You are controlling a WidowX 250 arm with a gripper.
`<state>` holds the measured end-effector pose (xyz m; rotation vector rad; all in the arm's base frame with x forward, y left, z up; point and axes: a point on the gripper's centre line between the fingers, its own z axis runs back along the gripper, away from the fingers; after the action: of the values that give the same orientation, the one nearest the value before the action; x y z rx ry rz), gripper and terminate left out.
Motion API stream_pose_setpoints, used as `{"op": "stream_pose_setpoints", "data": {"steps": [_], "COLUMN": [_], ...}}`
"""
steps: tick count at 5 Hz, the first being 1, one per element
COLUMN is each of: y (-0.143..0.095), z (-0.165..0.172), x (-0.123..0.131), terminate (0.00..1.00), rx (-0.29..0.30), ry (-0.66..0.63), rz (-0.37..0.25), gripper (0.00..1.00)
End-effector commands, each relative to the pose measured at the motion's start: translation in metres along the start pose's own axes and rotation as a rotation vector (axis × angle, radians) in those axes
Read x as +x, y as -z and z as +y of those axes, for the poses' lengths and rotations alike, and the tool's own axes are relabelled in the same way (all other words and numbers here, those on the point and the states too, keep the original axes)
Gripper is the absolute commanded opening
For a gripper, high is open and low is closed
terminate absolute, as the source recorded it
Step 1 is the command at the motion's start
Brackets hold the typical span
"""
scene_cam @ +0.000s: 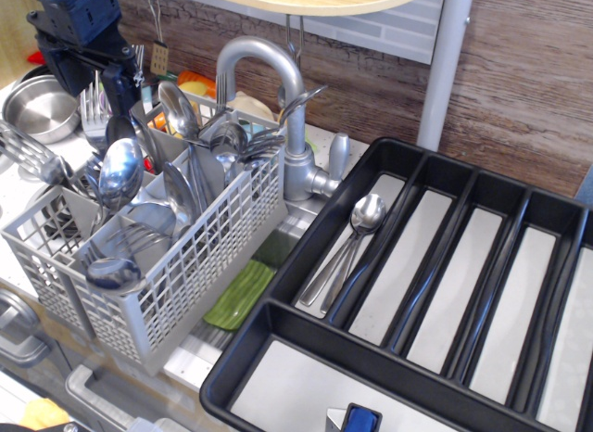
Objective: Put small spoon from basket to tray
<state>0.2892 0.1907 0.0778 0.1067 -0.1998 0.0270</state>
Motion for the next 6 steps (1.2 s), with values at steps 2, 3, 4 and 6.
{"op": "stream_pose_setpoints", "data": {"steps": [2,3,4,6], "y": [0.015,0.031,0.041,0.035], "z": [0.002,0.002,0.003,-0.002], "x": [-0.003,-0.006,-0.001,0.007], "terminate": [0.00,0.00,0.00,0.00], "rx": [-0.009,-0.023,-0.029,0.007], "ry": [-0.015,-0.021,-0.021,-0.036], "rz": [-0.031,-0.071,-0.092,-0.084], "gripper": [1.00,1.00,1.00,0.00]}}
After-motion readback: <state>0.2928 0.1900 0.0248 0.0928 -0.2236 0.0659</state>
